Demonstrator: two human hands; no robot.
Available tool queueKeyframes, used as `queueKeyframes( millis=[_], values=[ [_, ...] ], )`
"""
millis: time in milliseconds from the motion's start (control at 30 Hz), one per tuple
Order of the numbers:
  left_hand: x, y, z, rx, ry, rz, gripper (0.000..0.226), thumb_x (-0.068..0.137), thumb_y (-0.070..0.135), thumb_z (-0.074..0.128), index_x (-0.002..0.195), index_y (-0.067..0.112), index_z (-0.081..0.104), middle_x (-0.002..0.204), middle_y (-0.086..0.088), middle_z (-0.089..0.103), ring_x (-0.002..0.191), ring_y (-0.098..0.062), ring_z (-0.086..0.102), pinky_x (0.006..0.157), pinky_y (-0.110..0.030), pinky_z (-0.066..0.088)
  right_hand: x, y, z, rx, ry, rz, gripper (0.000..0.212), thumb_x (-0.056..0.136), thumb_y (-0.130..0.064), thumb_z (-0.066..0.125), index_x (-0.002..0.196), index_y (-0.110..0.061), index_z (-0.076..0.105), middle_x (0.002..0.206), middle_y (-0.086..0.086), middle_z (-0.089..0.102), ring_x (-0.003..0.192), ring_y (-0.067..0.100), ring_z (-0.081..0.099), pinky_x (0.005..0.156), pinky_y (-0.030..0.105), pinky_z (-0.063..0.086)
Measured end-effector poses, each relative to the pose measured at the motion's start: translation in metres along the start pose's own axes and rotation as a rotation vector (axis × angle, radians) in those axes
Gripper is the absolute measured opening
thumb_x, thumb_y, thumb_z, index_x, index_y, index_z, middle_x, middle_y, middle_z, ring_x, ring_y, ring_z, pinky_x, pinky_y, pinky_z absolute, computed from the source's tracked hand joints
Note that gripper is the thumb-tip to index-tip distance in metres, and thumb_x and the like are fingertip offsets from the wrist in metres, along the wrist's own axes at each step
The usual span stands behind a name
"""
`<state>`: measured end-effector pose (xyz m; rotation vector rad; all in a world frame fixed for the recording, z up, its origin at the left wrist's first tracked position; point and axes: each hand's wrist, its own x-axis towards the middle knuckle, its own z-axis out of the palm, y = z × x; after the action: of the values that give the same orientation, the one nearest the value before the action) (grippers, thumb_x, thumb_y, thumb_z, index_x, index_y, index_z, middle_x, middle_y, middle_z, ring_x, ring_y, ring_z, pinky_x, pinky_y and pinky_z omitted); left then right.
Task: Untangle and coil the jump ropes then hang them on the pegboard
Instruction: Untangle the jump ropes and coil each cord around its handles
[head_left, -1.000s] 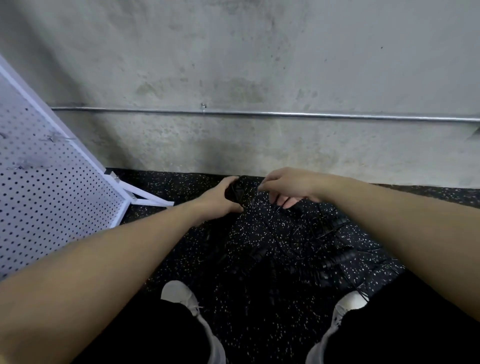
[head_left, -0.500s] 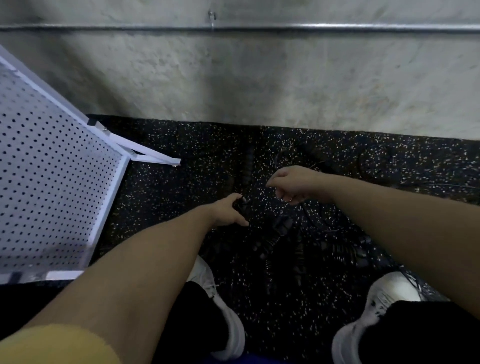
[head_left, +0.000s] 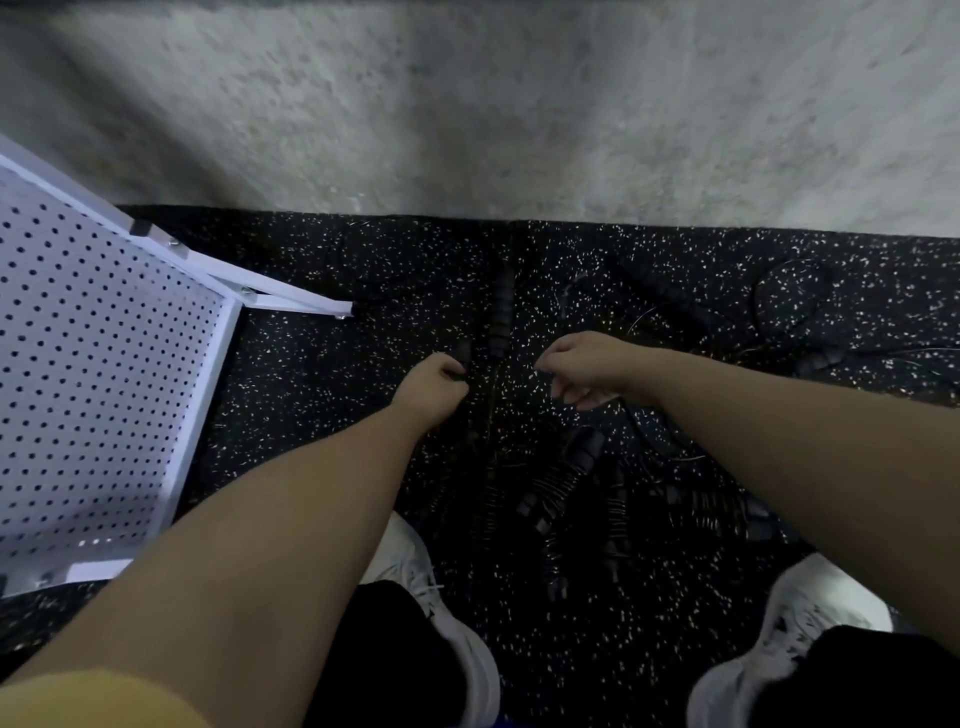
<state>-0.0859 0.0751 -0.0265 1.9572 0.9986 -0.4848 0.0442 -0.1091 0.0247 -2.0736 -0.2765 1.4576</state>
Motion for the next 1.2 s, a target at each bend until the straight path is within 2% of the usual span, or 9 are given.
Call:
queueKeyframes(
  millis=[167, 267, 367, 467, 667, 867, 1000, 1100, 1200],
  values=[
    [0.023, -0.006, 0.007, 0.142, 0.065, -0.059, 0.053, 0.092, 0.027, 0.066, 0.142, 0.021, 0.047, 0.14, -0.007, 0.045, 0.104, -0.026, 0.061, 0.082, -0.039, 0.056, 0.013, 0.008, -0.003, 0.016, -0.023, 0.029, 0.025, 0.104, -0.029, 0.051, 0.125, -0.018, 0.062, 0.089, 0.004, 0.068, 0.071, 0.014, 0.06, 0.068, 0.028, 0.055],
    [0.034, -0.002, 0.013, 0.168, 0.04, -0.084, 0.064, 0.094, 0.025, 0.065, 0.15, 0.02, 0.034, 0.142, -0.009, 0.042, 0.106, -0.024, 0.055, 0.079, -0.036, 0.047, 0.023, 0.01, -0.004, 0.034, -0.024, 0.037, 0.025, 0.104, -0.03, 0.051, 0.124, -0.019, 0.062, 0.087, 0.003, 0.068, 0.071, 0.014, 0.06, 0.068, 0.028, 0.055],
    [0.041, 0.005, 0.02, 0.175, 0.028, -0.113, 0.079, 0.094, 0.019, 0.062, 0.158, 0.021, 0.016, 0.138, -0.013, 0.05, 0.111, -0.029, 0.057, 0.091, -0.042, 0.051, 0.031, 0.01, -0.003, 0.059, -0.014, 0.044, 0.024, 0.103, -0.029, 0.052, 0.123, -0.018, 0.062, 0.086, 0.003, 0.068, 0.072, 0.015, 0.06, 0.069, 0.029, 0.055],
    [0.043, 0.014, 0.025, 0.24, -0.014, -0.131, 0.079, 0.092, 0.025, 0.067, 0.156, 0.016, 0.023, 0.145, -0.014, 0.045, 0.12, -0.031, 0.055, 0.1, -0.042, 0.05, 0.034, 0.009, -0.002, 0.082, -0.014, 0.04, 0.024, 0.103, -0.029, 0.052, 0.122, -0.018, 0.063, 0.085, 0.003, 0.068, 0.072, 0.015, 0.06, 0.068, 0.028, 0.055],
    [0.036, 0.035, 0.023, -0.031, 0.089, -0.029, 0.051, 0.092, 0.02, 0.062, 0.135, 0.019, 0.035, 0.111, -0.006, 0.06, 0.085, -0.018, 0.058, 0.062, -0.03, 0.044, 0.03, 0.004, -0.004, 0.109, -0.006, 0.029, 0.026, 0.104, -0.028, 0.05, 0.126, -0.019, 0.06, 0.084, 0.002, 0.066, 0.069, 0.014, 0.057, 0.067, 0.028, 0.053],
    [0.007, 0.084, 0.003, -0.173, 0.152, 0.152, 0.034, 0.087, 0.0, 0.05, 0.109, 0.025, 0.045, 0.084, 0.0, 0.056, 0.072, -0.018, 0.055, 0.062, -0.035, 0.044, 0.013, -0.002, -0.02, 0.116, 0.229, -0.073, 0.057, 0.099, -0.015, 0.054, 0.149, -0.03, 0.031, 0.103, 0.006, 0.062, 0.072, 0.017, 0.064, 0.067, 0.034, 0.061],
    [-0.017, 0.114, -0.017, -0.159, 0.074, 0.341, 0.039, 0.084, -0.008, 0.054, 0.105, 0.025, 0.058, 0.086, 0.001, 0.059, 0.073, -0.015, 0.056, 0.055, -0.018, 0.046, -0.012, -0.016, -0.042, -0.056, 0.399, -0.254, 0.079, 0.092, -0.013, 0.061, 0.154, -0.041, 0.021, 0.138, 0.009, 0.04, 0.087, 0.019, 0.059, 0.066, 0.03, 0.053],
    [-0.041, 0.139, -0.034, -0.127, 0.055, 0.474, 0.026, 0.087, -0.003, 0.059, 0.102, 0.018, 0.056, 0.085, 0.001, 0.057, 0.077, -0.014, 0.054, 0.064, -0.023, 0.044, -0.035, -0.029, -0.057, -0.233, 0.409, -0.355, 0.074, 0.09, -0.021, 0.066, 0.152, -0.041, 0.032, 0.154, 0.005, 0.028, 0.122, 0.028, 0.053, 0.094, 0.032, 0.051],
    [-0.069, 0.161, -0.054, -0.123, 0.028, 0.541, 0.02, 0.092, 0.005, 0.058, 0.098, 0.024, 0.053, 0.081, -0.002, 0.058, 0.074, -0.018, 0.057, 0.071, -0.035, 0.046, -0.062, -0.043, -0.066, -0.386, 0.374, -0.408, 0.045, 0.092, -0.026, 0.069, 0.136, -0.031, 0.058, 0.158, 0.003, 0.029, 0.136, 0.026, 0.043, 0.102, 0.026, 0.042]
  ],
)
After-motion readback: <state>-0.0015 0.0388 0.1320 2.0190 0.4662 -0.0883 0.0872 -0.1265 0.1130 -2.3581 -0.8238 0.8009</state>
